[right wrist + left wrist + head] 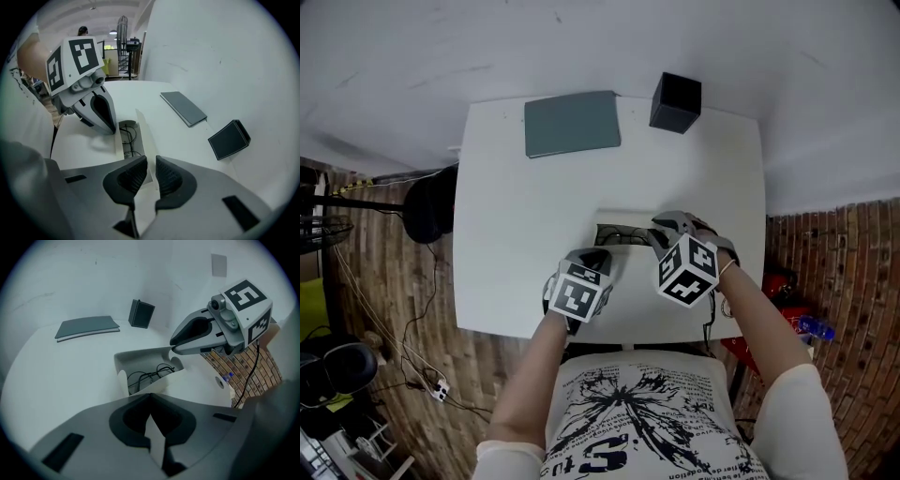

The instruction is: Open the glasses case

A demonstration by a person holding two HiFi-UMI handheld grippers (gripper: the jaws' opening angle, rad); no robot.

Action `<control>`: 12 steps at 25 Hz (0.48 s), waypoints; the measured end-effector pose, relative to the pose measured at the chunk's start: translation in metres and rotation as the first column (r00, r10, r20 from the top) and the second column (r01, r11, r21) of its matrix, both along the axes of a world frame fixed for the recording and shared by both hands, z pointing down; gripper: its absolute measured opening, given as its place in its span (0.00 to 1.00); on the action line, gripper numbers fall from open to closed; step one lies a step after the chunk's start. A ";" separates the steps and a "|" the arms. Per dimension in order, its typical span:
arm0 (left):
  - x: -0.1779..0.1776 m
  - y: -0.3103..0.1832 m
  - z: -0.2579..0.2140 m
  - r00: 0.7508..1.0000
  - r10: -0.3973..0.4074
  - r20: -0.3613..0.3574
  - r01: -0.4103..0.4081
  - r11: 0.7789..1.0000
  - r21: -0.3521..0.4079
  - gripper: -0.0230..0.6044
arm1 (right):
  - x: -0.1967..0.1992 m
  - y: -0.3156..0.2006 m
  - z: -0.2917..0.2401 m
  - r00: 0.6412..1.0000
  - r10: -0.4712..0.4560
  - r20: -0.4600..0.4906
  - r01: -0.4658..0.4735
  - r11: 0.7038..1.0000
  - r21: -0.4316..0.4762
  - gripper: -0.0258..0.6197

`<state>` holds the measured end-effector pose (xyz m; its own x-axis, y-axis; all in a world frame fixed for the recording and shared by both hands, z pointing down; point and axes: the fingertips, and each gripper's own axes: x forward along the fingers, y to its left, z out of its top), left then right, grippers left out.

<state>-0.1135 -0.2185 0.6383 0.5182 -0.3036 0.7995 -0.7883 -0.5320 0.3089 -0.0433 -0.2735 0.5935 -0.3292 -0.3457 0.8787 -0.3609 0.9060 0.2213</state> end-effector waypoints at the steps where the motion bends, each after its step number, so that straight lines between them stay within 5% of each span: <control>1: 0.000 0.000 0.000 1.000 -0.004 -0.001 0.004 1.000 -0.003 0.06 | 0.000 -0.003 0.000 1.000 0.000 0.000 0.000 1.000 0.004 0.15; 12: 0.000 -0.002 -0.001 1.000 -0.010 -0.015 0.010 1.000 -0.026 0.06 | 0.002 -0.039 0.005 1.000 0.010 0.023 -0.011 1.000 0.029 0.13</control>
